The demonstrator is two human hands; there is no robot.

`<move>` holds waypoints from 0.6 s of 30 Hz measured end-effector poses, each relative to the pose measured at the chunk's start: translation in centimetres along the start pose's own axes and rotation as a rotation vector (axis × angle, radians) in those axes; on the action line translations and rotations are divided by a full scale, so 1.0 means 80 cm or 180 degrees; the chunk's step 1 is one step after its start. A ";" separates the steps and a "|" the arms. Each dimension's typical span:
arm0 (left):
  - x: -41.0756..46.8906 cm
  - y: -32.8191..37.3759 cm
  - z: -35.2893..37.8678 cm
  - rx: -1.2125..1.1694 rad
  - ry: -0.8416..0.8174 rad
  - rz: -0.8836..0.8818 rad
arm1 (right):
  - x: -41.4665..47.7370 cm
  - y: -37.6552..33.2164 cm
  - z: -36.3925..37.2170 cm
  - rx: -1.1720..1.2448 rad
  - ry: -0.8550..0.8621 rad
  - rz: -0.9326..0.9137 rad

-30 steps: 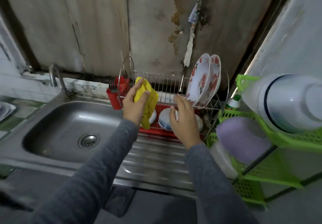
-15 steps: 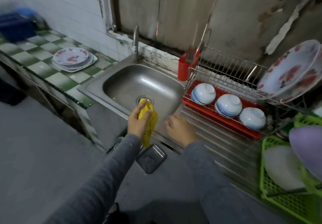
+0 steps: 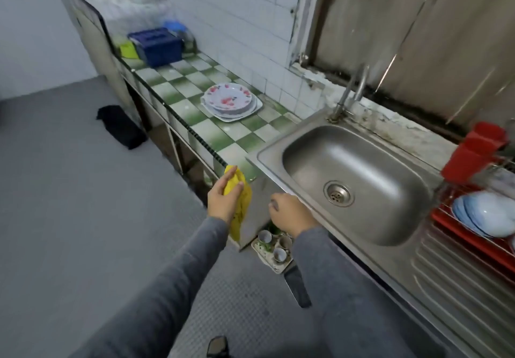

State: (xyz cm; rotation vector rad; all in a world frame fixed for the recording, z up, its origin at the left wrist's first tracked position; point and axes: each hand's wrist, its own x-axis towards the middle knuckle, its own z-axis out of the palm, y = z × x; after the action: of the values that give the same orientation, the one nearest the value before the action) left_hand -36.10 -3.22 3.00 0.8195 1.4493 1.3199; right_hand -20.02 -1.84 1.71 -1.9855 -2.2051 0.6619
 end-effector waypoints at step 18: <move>0.304 0.058 -0.108 0.0137 0.0305 0.0045 | 0.303 -0.155 0.017 0.0055 0.0016 -0.0197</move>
State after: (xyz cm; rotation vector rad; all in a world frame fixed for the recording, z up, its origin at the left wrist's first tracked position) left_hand -52.15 17.46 1.74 0.8052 1.5541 1.3589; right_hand -35.45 20.58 0.15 -1.9003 -2.2403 0.6650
